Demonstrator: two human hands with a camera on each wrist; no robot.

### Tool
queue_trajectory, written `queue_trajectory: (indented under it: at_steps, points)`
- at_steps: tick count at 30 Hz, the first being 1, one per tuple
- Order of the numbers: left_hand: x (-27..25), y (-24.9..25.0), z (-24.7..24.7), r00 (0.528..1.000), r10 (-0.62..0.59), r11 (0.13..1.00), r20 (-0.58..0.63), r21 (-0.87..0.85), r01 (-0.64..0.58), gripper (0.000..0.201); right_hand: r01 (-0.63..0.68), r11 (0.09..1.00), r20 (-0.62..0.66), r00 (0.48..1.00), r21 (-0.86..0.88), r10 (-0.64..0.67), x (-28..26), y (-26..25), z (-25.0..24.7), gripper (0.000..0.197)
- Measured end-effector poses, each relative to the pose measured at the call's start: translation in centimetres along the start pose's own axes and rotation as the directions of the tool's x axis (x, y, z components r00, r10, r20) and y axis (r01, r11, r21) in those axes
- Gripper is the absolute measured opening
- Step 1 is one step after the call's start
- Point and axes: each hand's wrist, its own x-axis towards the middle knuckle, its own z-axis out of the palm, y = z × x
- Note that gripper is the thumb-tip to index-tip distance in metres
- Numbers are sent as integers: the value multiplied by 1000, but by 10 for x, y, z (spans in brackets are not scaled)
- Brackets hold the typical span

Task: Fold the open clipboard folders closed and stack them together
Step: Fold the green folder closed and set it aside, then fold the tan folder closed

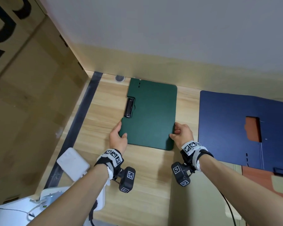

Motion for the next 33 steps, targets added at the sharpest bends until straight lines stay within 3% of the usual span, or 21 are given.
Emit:
queue_trajectory:
  at_steps: [6,9,13,17,24,29,33]
  points:
    - [0,9,1,998,59,988,2,141,-59,65,39,997,46,998,66,-42,-3,4,-9,32]
    - [-11,27,9,986,163,953,-39,265,-147,64,-33,985,2,999,168,34,-13,16,-24,43]
    - [-33,52,37,971,238,921,32,309,-236,58,-58,980,-79,994,192,74,-29,43,-64,34]
    - [-64,68,80,956,209,926,206,272,-261,54,-132,969,-124,979,211,161,-51,91,-109,33]
    - [-132,67,163,871,167,916,462,254,-310,51,-232,942,-226,931,242,287,-94,193,-175,27]
    - [-177,46,214,820,35,919,571,304,-251,40,-272,927,-229,915,257,332,-122,250,-212,22]
    - [-211,30,250,829,-16,849,560,445,-284,25,-291,923,-256,899,254,354,-135,280,-228,14]
